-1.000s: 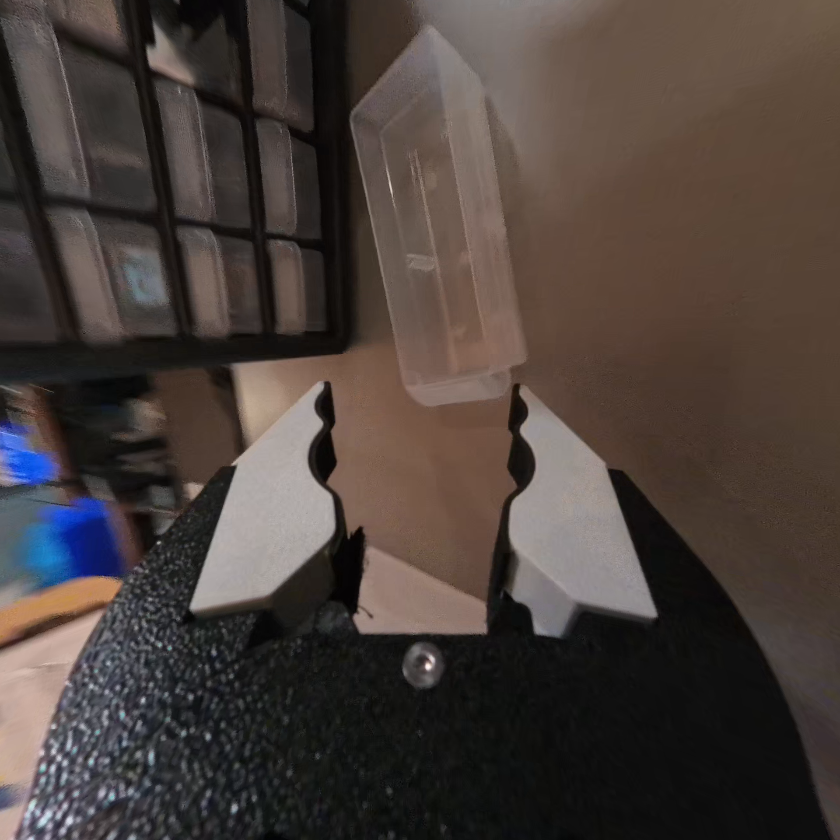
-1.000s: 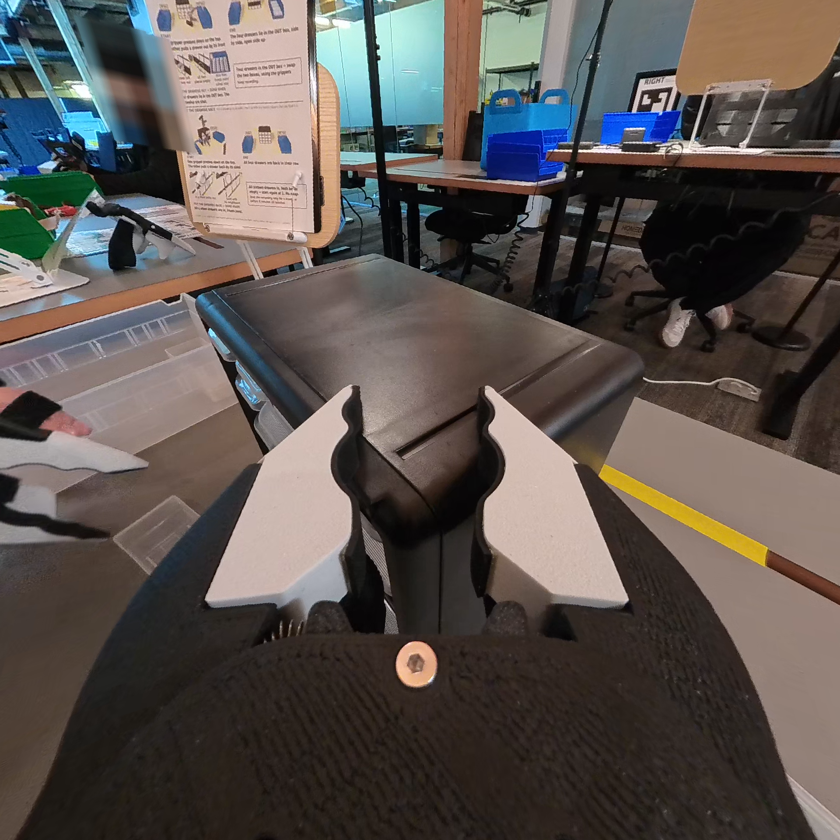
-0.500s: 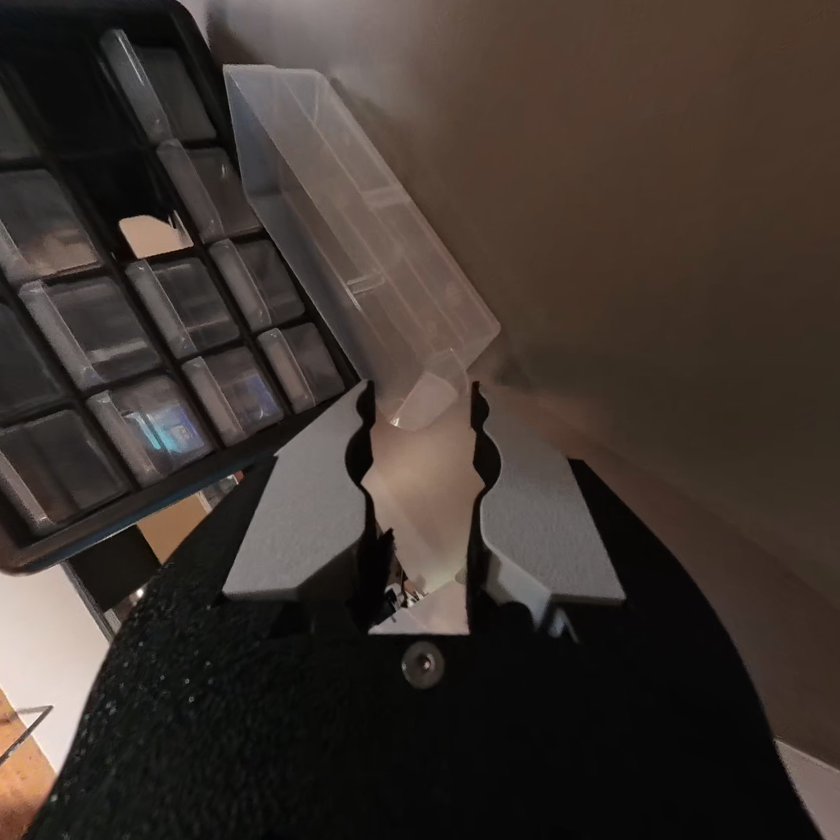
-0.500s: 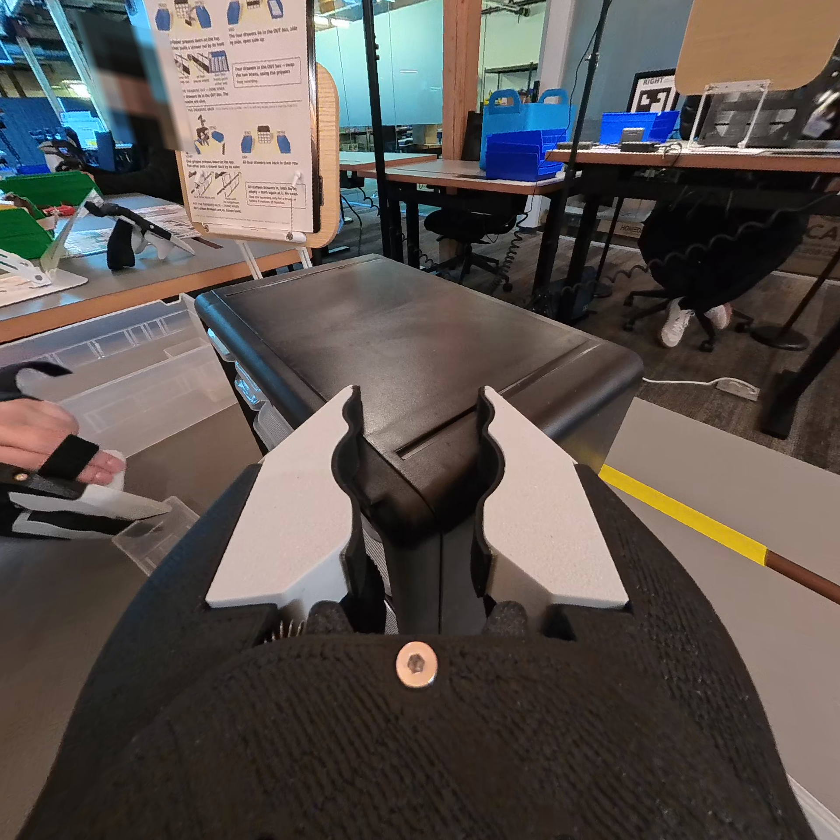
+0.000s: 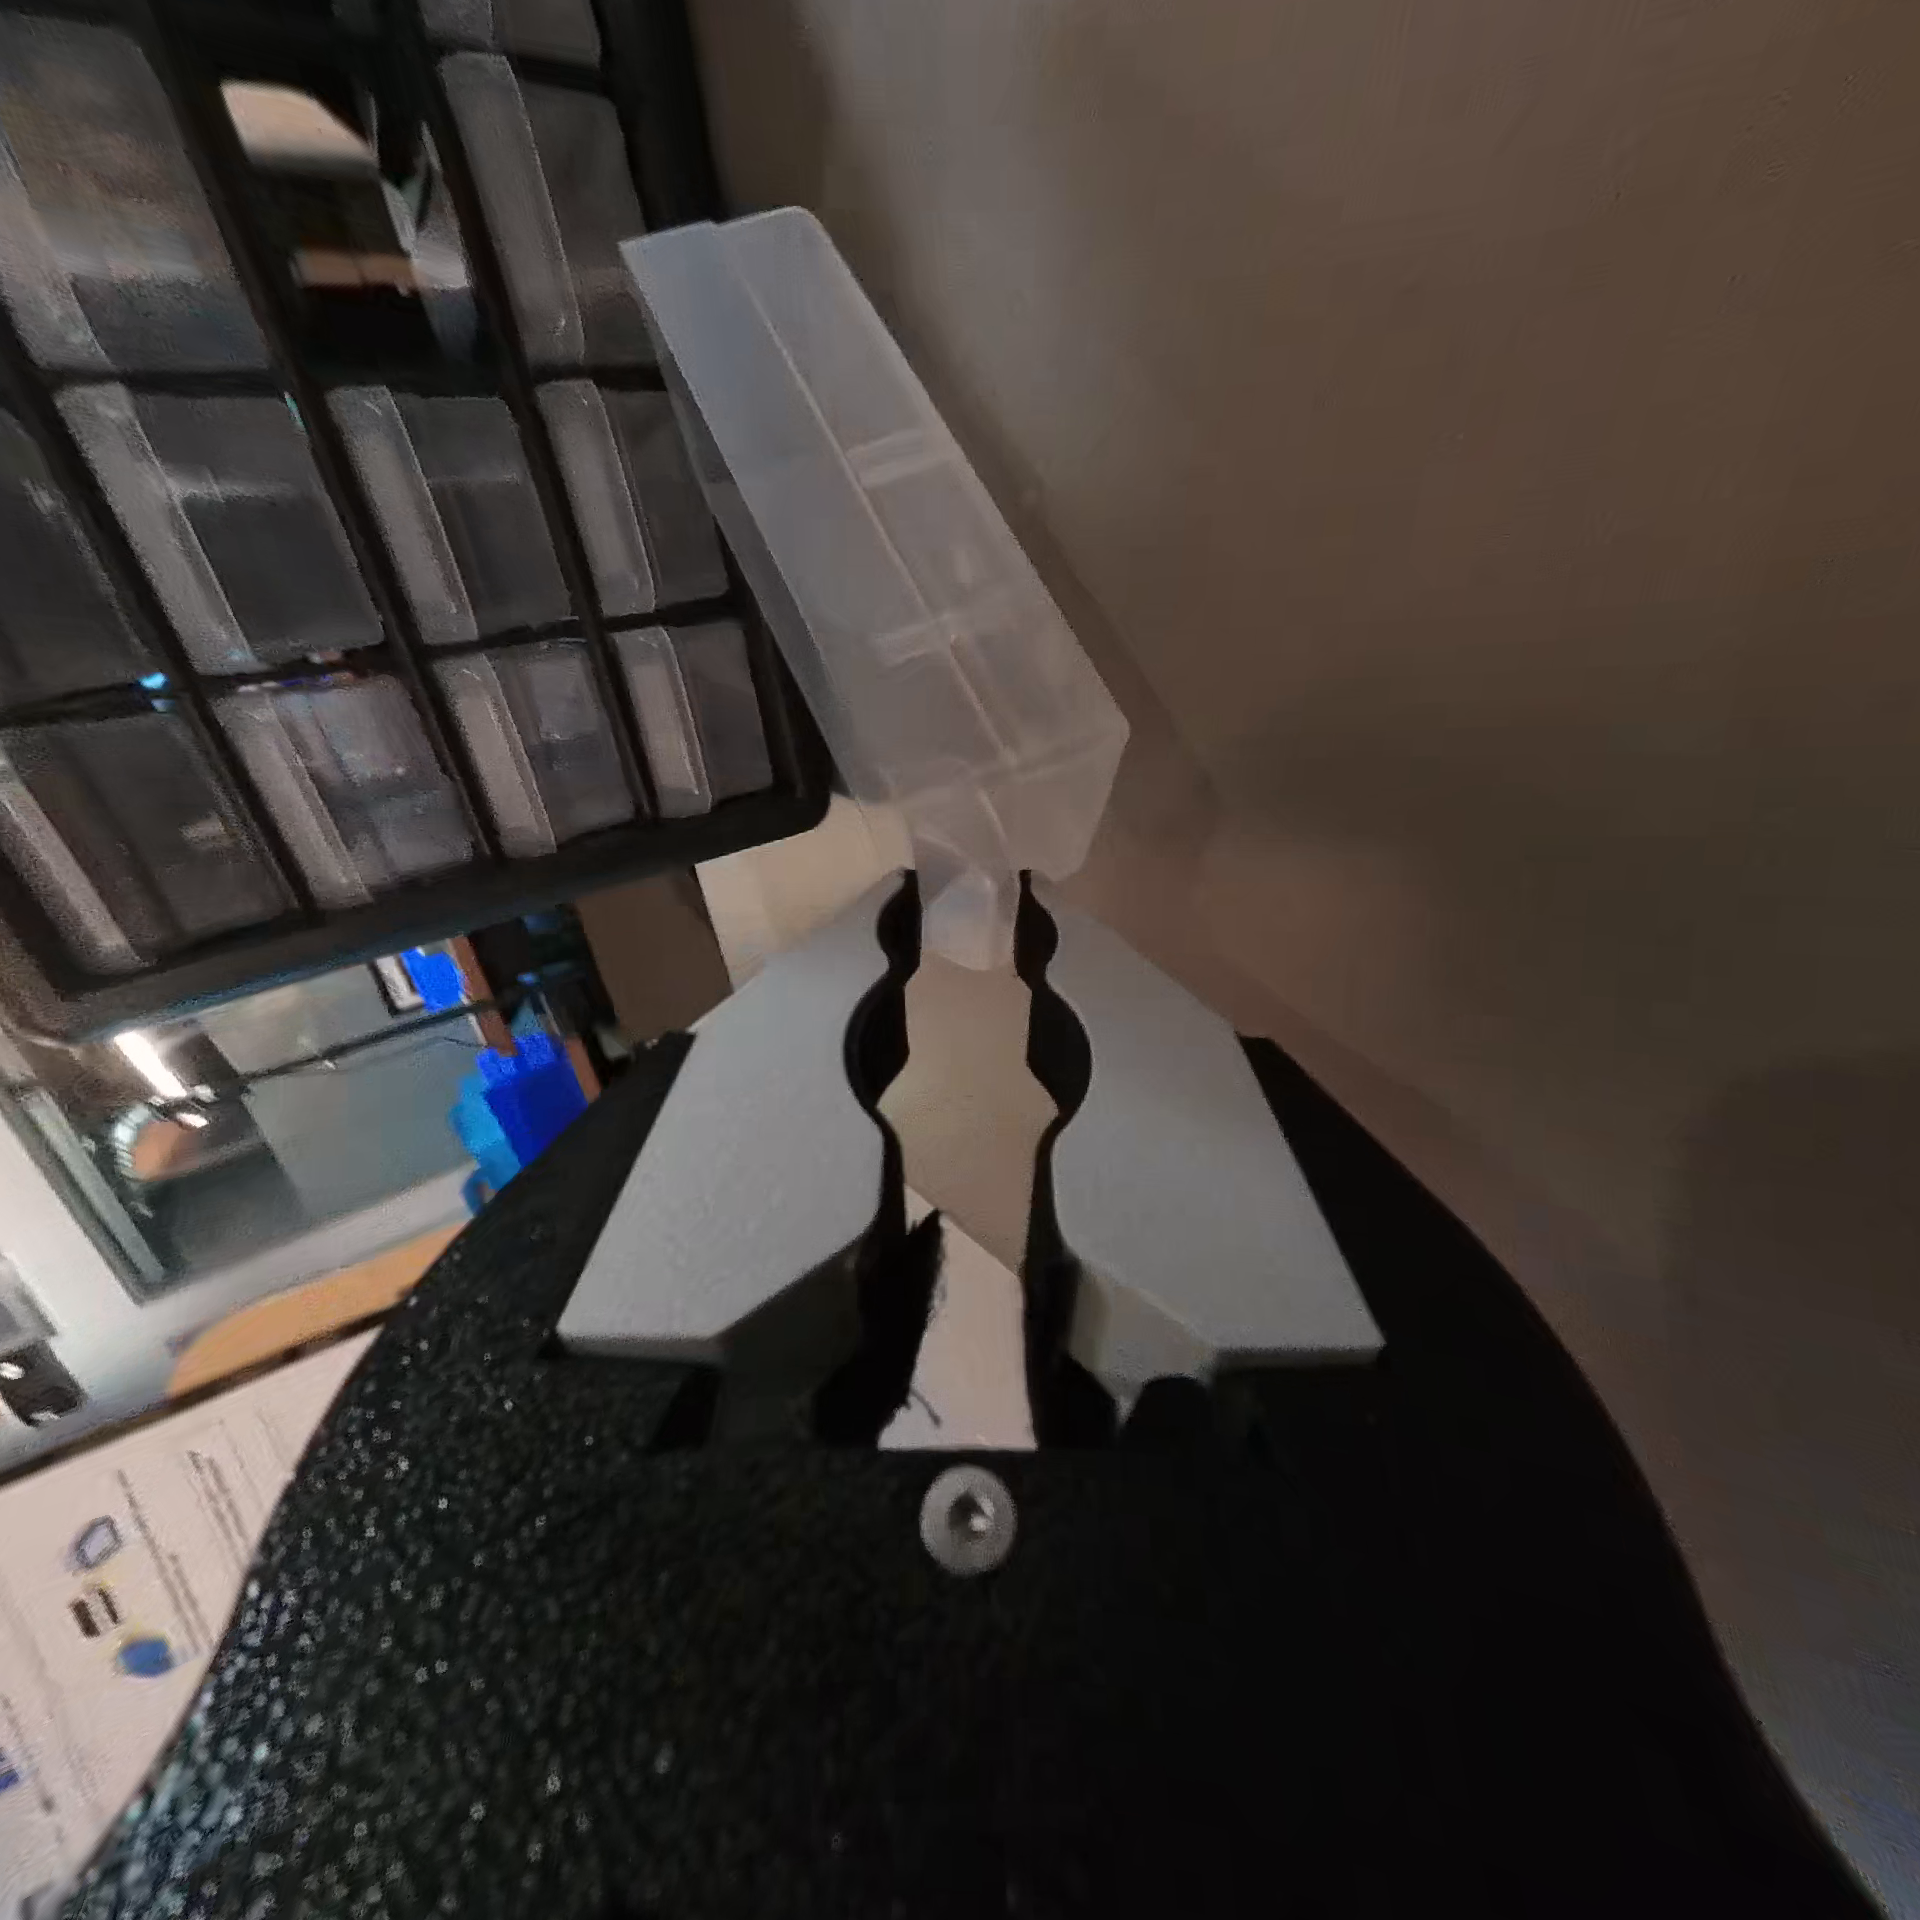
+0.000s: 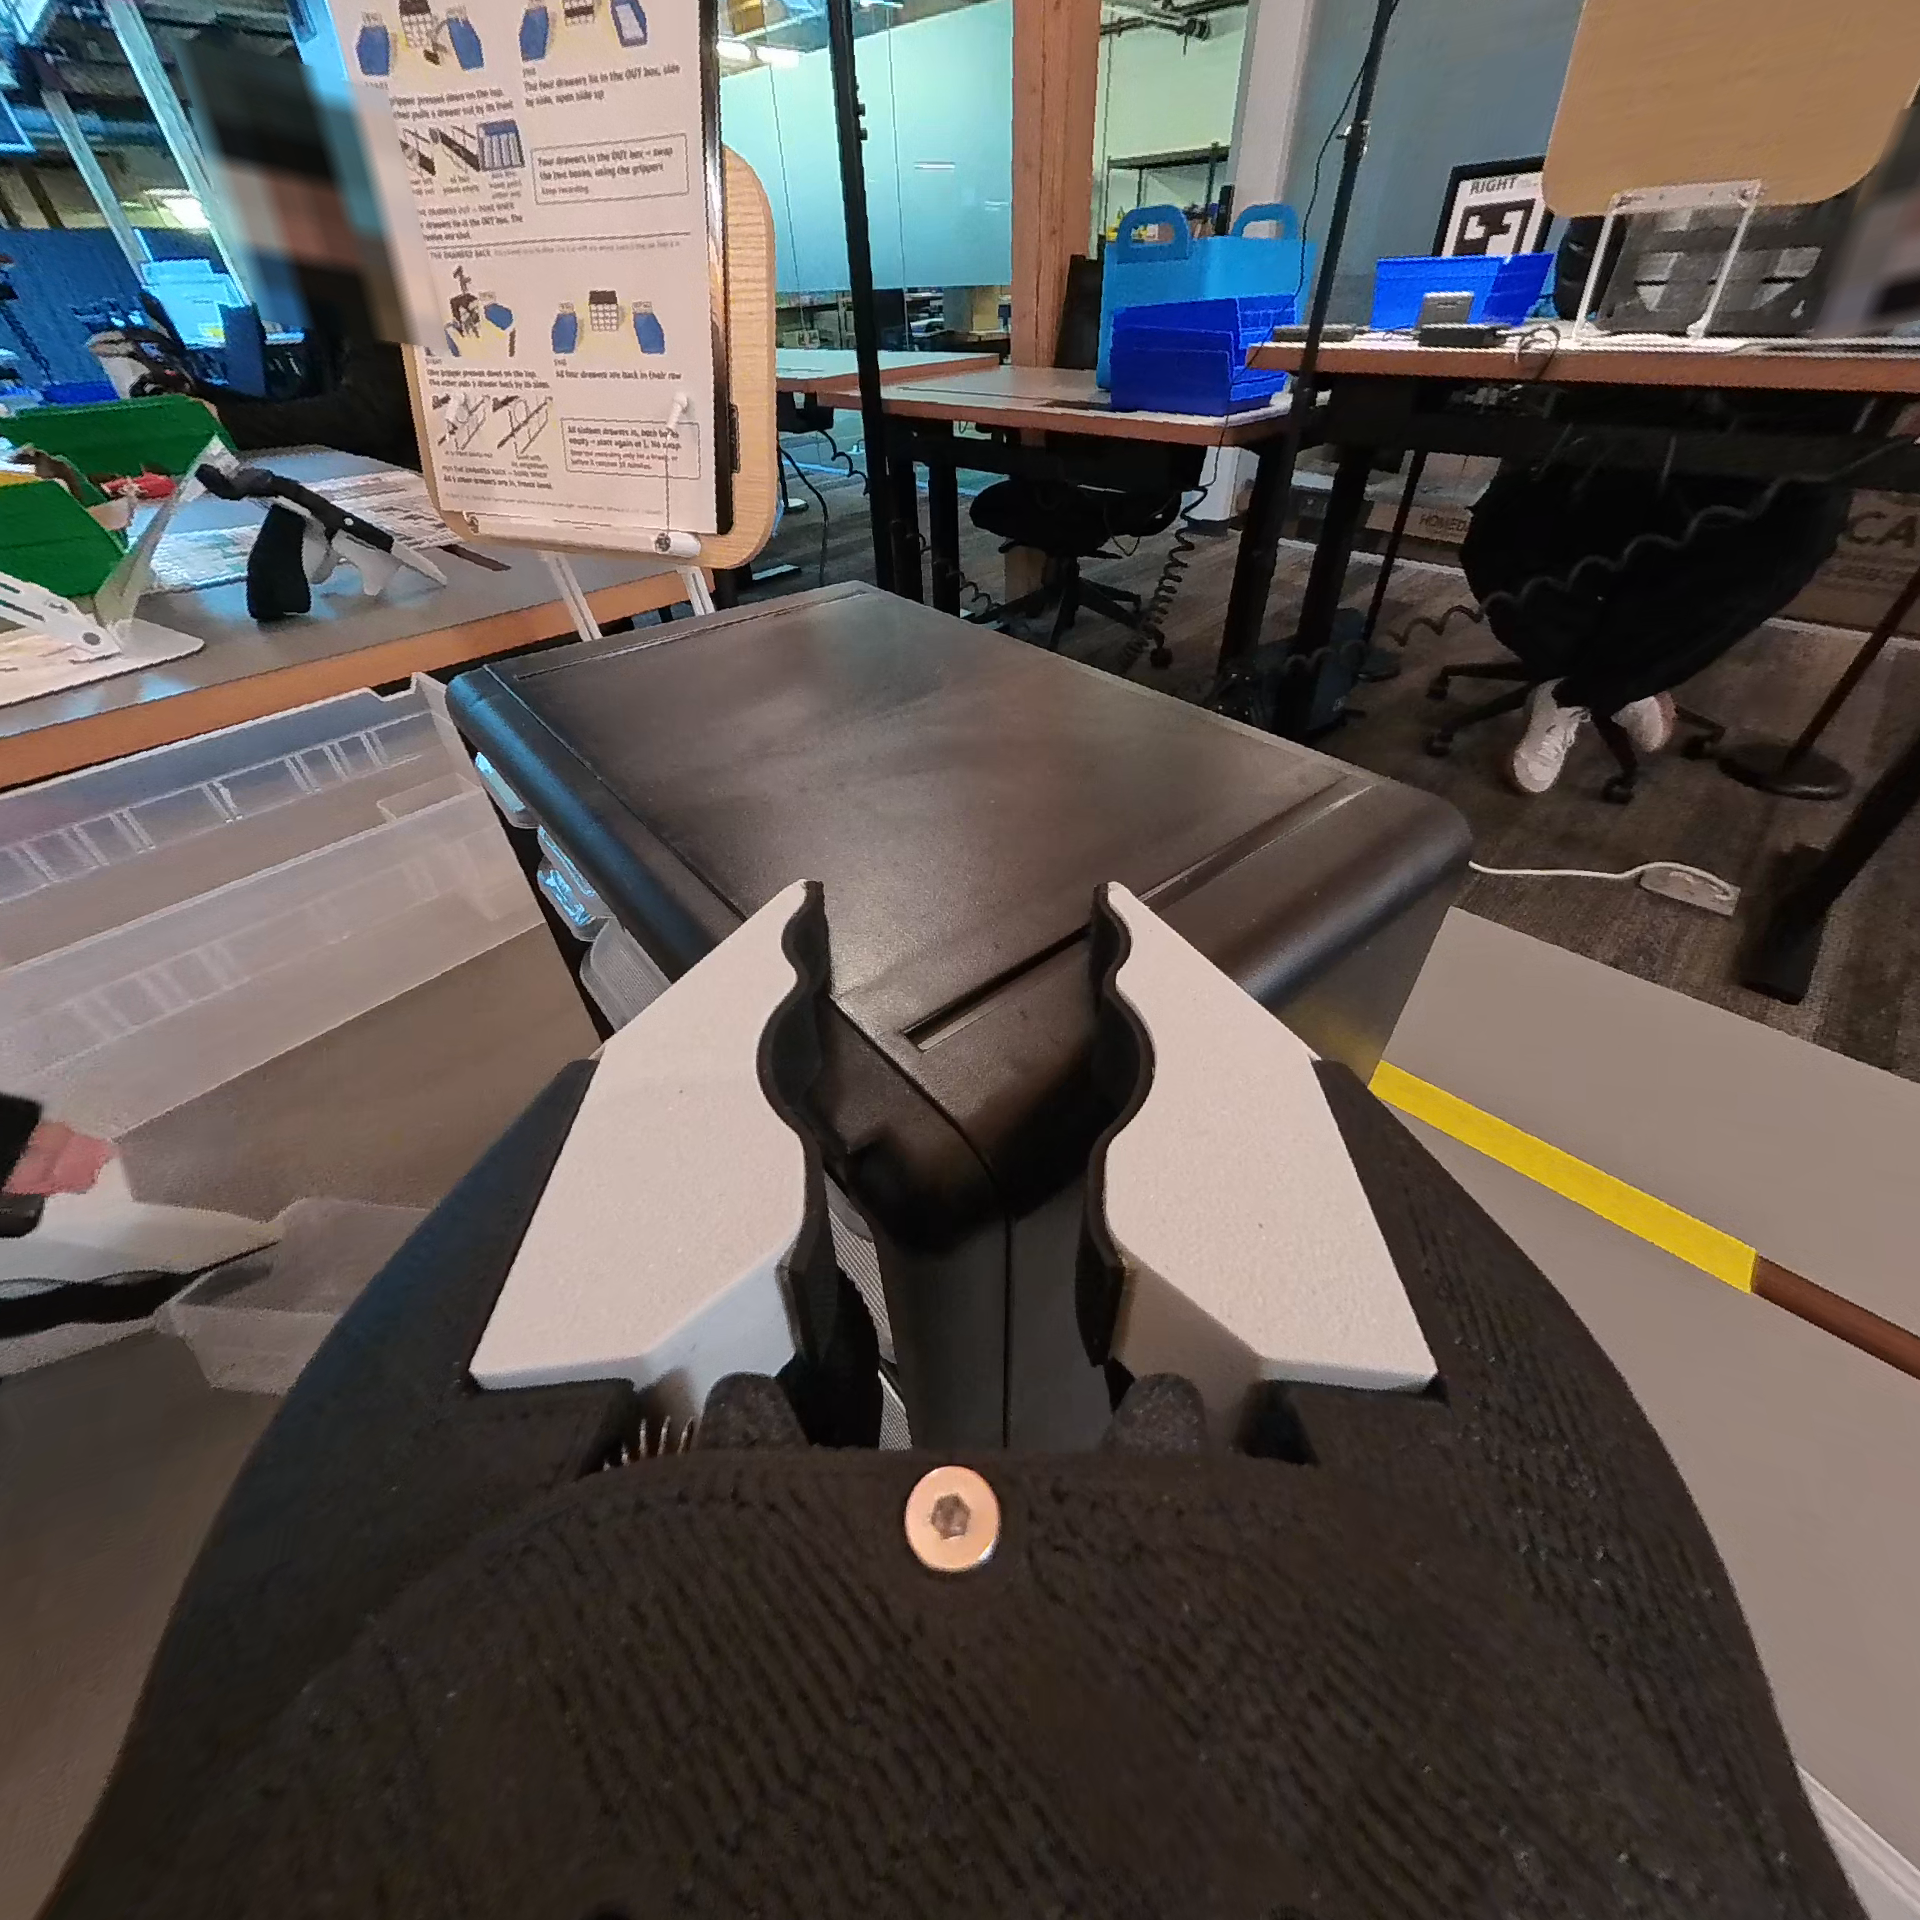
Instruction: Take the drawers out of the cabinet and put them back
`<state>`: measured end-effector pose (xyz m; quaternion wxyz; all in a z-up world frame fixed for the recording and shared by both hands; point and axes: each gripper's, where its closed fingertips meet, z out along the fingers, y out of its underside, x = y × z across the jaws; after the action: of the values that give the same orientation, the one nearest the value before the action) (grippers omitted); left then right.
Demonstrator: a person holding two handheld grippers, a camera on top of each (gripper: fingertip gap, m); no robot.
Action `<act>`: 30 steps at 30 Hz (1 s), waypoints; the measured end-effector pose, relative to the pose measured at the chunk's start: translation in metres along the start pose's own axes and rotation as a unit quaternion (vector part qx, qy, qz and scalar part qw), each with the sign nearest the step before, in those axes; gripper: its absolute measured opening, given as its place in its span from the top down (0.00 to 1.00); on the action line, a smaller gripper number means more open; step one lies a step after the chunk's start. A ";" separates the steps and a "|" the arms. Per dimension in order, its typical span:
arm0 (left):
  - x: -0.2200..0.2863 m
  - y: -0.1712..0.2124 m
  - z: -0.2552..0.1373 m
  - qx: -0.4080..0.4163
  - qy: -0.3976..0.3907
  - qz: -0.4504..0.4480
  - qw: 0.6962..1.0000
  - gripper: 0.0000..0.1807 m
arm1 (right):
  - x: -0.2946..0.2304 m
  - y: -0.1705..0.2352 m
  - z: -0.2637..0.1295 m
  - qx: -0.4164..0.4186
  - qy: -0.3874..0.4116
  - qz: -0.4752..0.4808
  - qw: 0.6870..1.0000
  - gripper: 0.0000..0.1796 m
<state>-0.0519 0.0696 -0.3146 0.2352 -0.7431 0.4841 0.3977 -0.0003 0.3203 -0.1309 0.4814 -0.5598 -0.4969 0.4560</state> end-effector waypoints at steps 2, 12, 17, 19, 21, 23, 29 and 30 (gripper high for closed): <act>-0.003 -0.008 -0.004 -0.008 -0.003 -0.020 1.000 0.92 | 0.000 0.000 0.000 0.000 0.000 0.000 1.000 0.72; -0.055 -0.049 -0.023 -0.064 -0.091 -0.054 0.992 0.92 | 0.000 0.000 0.000 -0.002 0.002 -0.002 1.000 0.72; -0.024 -0.042 -0.015 -0.144 -0.034 -0.011 0.989 0.92 | 0.000 0.000 0.000 -0.001 0.001 -0.001 1.000 0.72; -0.017 -0.044 -0.012 -0.149 -0.026 0.005 0.989 0.92 | 0.000 0.000 0.000 -0.001 0.000 0.000 1.000 0.72; -0.008 -0.052 -0.011 -0.134 -0.015 -0.007 0.991 0.91 | 0.000 0.000 0.000 0.000 0.000 0.000 1.000 0.72; -0.005 -0.060 -0.010 -0.113 -0.020 -0.026 0.993 0.89 | 0.000 0.000 0.000 0.000 -0.001 0.001 1.000 0.72; 0.008 -0.077 -0.013 0.013 0.061 -0.189 0.980 0.58 | -0.001 0.000 -0.001 -0.002 -0.001 -0.003 1.000 0.72; 0.004 -0.077 -0.015 0.041 0.066 -0.241 0.967 0.58 | -0.001 0.000 -0.001 -0.003 0.000 -0.006 1.000 0.73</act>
<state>0.0239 0.0888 -0.3116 0.3220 -0.8522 0.3209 0.2589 0.0004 0.3194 -0.1310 0.4824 -0.5581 -0.5015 0.4520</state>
